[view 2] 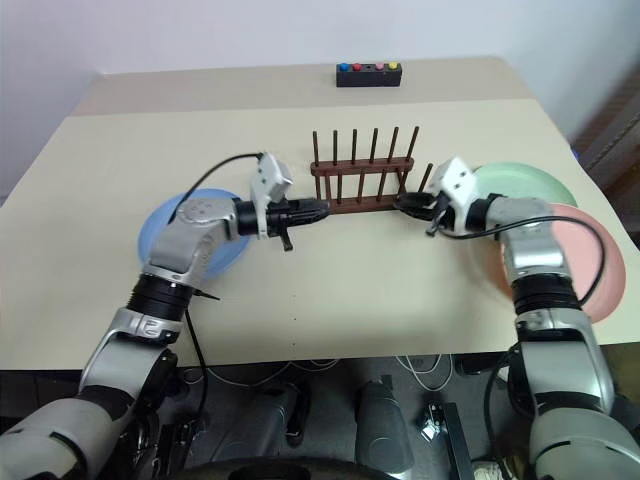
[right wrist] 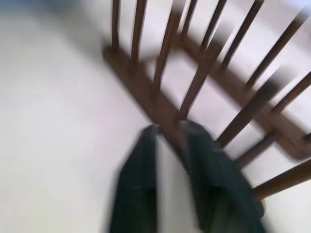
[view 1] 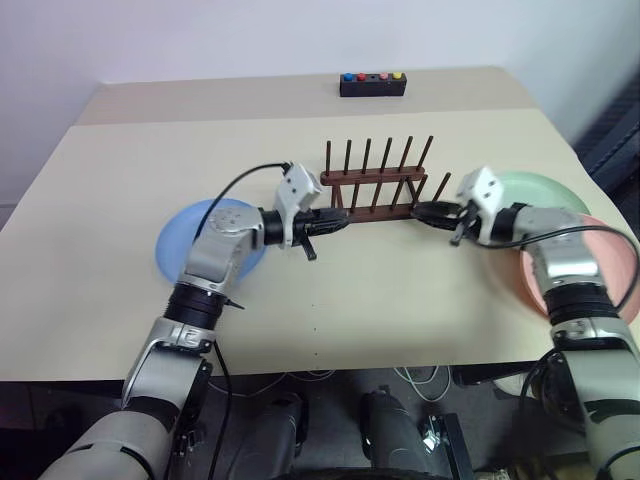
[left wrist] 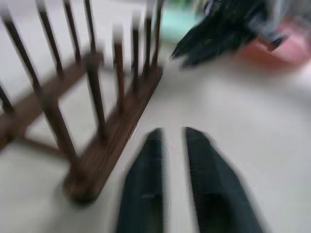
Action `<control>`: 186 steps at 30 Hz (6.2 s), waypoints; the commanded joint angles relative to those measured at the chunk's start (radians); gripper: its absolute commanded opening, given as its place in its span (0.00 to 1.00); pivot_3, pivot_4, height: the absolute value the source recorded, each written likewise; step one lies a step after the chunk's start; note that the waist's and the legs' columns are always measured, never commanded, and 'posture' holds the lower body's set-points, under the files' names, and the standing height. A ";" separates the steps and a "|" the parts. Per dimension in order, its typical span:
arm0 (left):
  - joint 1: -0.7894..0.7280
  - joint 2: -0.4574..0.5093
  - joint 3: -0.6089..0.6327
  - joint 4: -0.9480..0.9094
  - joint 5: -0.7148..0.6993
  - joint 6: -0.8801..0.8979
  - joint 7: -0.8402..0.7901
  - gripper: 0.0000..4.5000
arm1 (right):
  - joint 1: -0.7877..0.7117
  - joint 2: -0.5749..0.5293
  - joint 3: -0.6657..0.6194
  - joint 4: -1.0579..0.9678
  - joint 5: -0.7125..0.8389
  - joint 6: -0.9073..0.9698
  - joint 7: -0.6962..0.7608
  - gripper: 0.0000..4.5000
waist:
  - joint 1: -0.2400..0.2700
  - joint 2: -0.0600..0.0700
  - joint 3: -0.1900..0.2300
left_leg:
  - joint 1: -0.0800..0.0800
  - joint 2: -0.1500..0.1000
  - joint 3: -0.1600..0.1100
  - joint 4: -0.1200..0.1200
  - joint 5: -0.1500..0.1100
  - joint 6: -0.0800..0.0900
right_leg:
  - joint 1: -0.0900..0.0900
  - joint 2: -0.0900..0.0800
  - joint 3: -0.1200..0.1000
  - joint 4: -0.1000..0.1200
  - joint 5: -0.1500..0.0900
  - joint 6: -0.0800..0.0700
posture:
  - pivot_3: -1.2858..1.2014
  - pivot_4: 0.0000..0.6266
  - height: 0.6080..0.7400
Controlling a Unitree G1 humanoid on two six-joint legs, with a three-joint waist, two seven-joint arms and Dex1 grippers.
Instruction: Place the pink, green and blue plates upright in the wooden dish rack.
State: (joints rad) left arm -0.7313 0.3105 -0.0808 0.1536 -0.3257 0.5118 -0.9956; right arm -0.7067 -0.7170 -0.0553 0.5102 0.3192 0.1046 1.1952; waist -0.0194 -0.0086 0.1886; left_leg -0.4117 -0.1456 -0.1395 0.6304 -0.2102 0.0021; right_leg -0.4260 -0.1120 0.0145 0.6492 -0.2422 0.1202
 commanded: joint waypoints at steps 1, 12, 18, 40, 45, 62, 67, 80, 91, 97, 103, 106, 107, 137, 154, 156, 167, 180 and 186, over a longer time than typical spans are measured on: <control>0.044 0.070 0.083 -0.140 -0.142 0.125 -0.050 0.63 | 0.020 -0.072 -0.118 -0.188 0.122 0.208 -0.041 0.63 | -0.001 0.000 0.000 | 0.000 0.000 0.000 0.000 0.000 0.000 | 0.000 0.000 0.000 0.000 0.000 0.000 | 0.52 0.24 1.00; 0.078 0.223 0.155 -0.204 -0.327 0.208 -0.174 0.99 | 0.319 -0.363 -0.278 -0.473 0.175 0.557 -0.057 0.98 | 0.013 0.000 0.000 | -0.001 0.000 0.001 0.000 -0.002 0.004 | 0.000 -0.003 0.000 -0.002 0.000 0.000 | 0.52 0.24 1.00; 0.059 0.228 0.153 -0.192 -0.387 0.145 -0.303 0.99 | 0.492 -0.472 -0.322 -0.518 0.137 0.636 -0.063 0.98 | 0.006 0.000 0.000 | 0.000 0.001 0.003 0.000 -0.003 0.004 | 0.001 -0.003 0.001 -0.002 0.000 0.000 | 0.52 0.24 1.00; -0.004 0.204 0.108 -0.091 -0.320 -0.029 -0.350 1.00 | 0.822 -0.403 -0.322 -0.855 -0.008 0.812 -0.376 0.87 | 0.019 0.000 0.000 | 0.000 0.001 0.005 0.000 -0.004 0.006 | 0.001 -0.004 0.002 -0.004 0.000 0.000 | 0.52 0.24 1.00; 0.040 0.244 0.099 -0.128 -0.319 -0.029 -0.403 1.00 | 0.780 -0.403 -0.288 -0.837 -0.014 0.801 -0.392 0.38 | 0.014 0.000 0.000 | 0.000 0.001 0.005 0.000 -0.004 0.006 | 0.001 -0.003 0.002 -0.004 0.000 0.000 | 0.52 0.24 1.00; 0.045 0.233 0.116 -0.128 -0.331 -0.045 -0.372 1.00 | 0.663 -0.500 -0.326 -0.862 0.002 0.847 -0.333 0.02 | 0.026 0.000 0.000 | 0.000 0.001 0.006 0.000 -0.004 0.006 | 0.001 -0.004 0.002 -0.005 -0.001 0.000 | 0.52 0.24 1.00; 0.043 0.226 0.115 -0.120 -0.328 -0.052 -0.369 1.00 | 0.391 -0.424 -0.378 -0.795 0.139 0.827 -0.331 0.02 | 0.022 0.000 0.001 | 0.000 0.002 0.006 0.000 -0.004 0.006 | 0.001 -0.004 0.002 -0.005 -0.001 0.000 | 0.52 0.24 1.00; 0.077 0.226 0.143 -0.160 -0.346 -0.049 -0.323 1.00 | -0.285 -0.069 -0.544 -0.207 0.539 0.878 -0.388 0.02 | 0.007 -0.002 0.002 | -0.001 0.002 0.006 0.000 -0.004 0.007 | 0.001 -0.003 0.002 -0.007 0.000 0.000 | 0.52 0.24 1.00; 0.196 0.291 0.221 -0.310 -0.426 0.020 -0.252 1.00 | -0.485 -0.056 -0.565 0.349 0.596 0.905 -0.242 0.02 | 0.000 -0.001 0.002 | -0.001 0.002 0.006 -0.001 -0.004 0.007 | 0.000 -0.002 0.003 -0.006 0.000 0.000 | 0.52 0.24 1.00; 0.275 0.335 0.271 -0.363 -0.453 0.032 -0.207 1.00 | -0.518 -0.060 -0.533 0.490 0.546 0.895 -0.185 0.02 | 0.003 -0.001 0.002 | -0.001 0.002 0.006 -0.002 -0.004 0.007 | -0.001 -0.002 0.004 -0.005 0.000 0.000 | 0.52 0.24 1.00; 0.300 0.331 0.269 -0.385 -0.457 0.028 -0.175 1.00 | -0.515 -0.049 -0.529 0.532 0.519 0.888 -0.152 0.02 | 0.005 -0.001 0.002 | -0.001 0.002 0.007 -0.002 -0.005 0.007 | -0.001 -0.002 0.004 -0.006 0.000 0.000 | 0.52 0.24 1.00; 0.307 0.335 0.270 -0.391 -0.461 0.028 -0.168 1.00 | -0.528 -0.047 -0.536 0.523 0.525 0.909 -0.146 0.02 | 0.001 -0.001 0.002 | -0.001 0.002 0.006 -0.002 -0.005 0.007 | -0.001 -0.002 0.004 -0.005 0.000 0.000 | 0.52 0.24 1.00; 0.309 0.337 0.271 -0.392 -0.463 0.028 -0.167 1.00 | -0.529 -0.046 -0.537 0.520 0.527 0.915 -0.146 0.02 | 0.000 -0.001 0.002 | -0.001 0.002 0.006 -0.002 -0.005 0.007 | -0.001 -0.002 0.004 -0.005 0.000 0.000 | 0.52 0.24 1.00; 0.292 0.347 0.236 -0.384 -0.445 0.018 -0.162 1.00 | -0.414 0.022 -0.488 0.472 0.429 0.848 -0.202 0.02 | 0.001 0.000 0.002 | -0.001 0.002 0.007 -0.002 -0.005 0.006 | -0.001 -0.002 0.004 -0.005 0.000 0.000 | 0.52 0.24 1.00; 0.310 0.348 0.248 -0.405 -0.462 0.022 -0.119 1.00 | -0.427 0.025 -0.445 0.467 0.330 0.627 -0.182 0.99 | 0.002 0.000 0.002 | -0.001 0.002 0.007 -0.002 -0.004 0.006 | -0.001 -0.002 0.004 -0.005 0.000 0.000 | 0.52 0.24 1.00; 0.309 0.349 0.248 -0.404 -0.463 0.021 -0.122 1.00 | -0.430 0.025 -0.467 0.452 0.332 0.556 -0.206 0.99 | 0.002 0.000 0.002 | -0.001 0.002 0.007 -0.002 -0.004 0.006 | -0.001 -0.002 0.004 -0.005 0.000 0.000 | 0.52 0.24 1.00; 0.290 0.343 0.233 -0.390 -0.448 0.007 -0.130 1.00 | -0.212 -0.049 -0.373 0.134 0.215 0.349 -0.186 0.99 | 0.008 0.000 0.002 | -0.001 0.002 0.007 -0.002 -0.004 0.006 | -0.001 -0.002 0.004 -0.005 0.000 0.000 | 0.52 0.24 1.00; 0.254 0.326 0.186 -0.373 -0.439 -0.001 -0.166 1.00 | 0.123 -0.274 0.067 -0.047 -0.265 0.143 -0.147 0.99 | 0.003 0.001 0.001 | 0.001 0.002 0.010 -0.001 -0.004 0.006 | -0.001 -0.002 0.007 -0.004 0.000 0.000 | 0.52 0.24 1.00; 0.296 0.361 0.168 -0.407 -0.387 -0.036 -0.190 1.00 | 0.037 -0.241 0.121 0.076 -0.332 0.172 -0.186 0.99 | 0.002 0.002 0.001 | 0.001 0.002 0.010 -0.002 -0.004 0.006 | -0.001 -0.002 0.008 -0.003 0.000 0.000 | 0.52 0.24 1.00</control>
State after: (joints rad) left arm -0.4389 0.6589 0.0852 -0.2199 -0.7281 0.5049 -1.1787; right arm -0.6442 -0.9523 0.0665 0.5749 0.0028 0.2790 1.0112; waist -0.0171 -0.0071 0.1897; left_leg -0.4103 -0.1432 -0.1295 0.6285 -0.2145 0.0082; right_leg -0.4272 -0.1136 0.0224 0.6456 -0.2425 0.1202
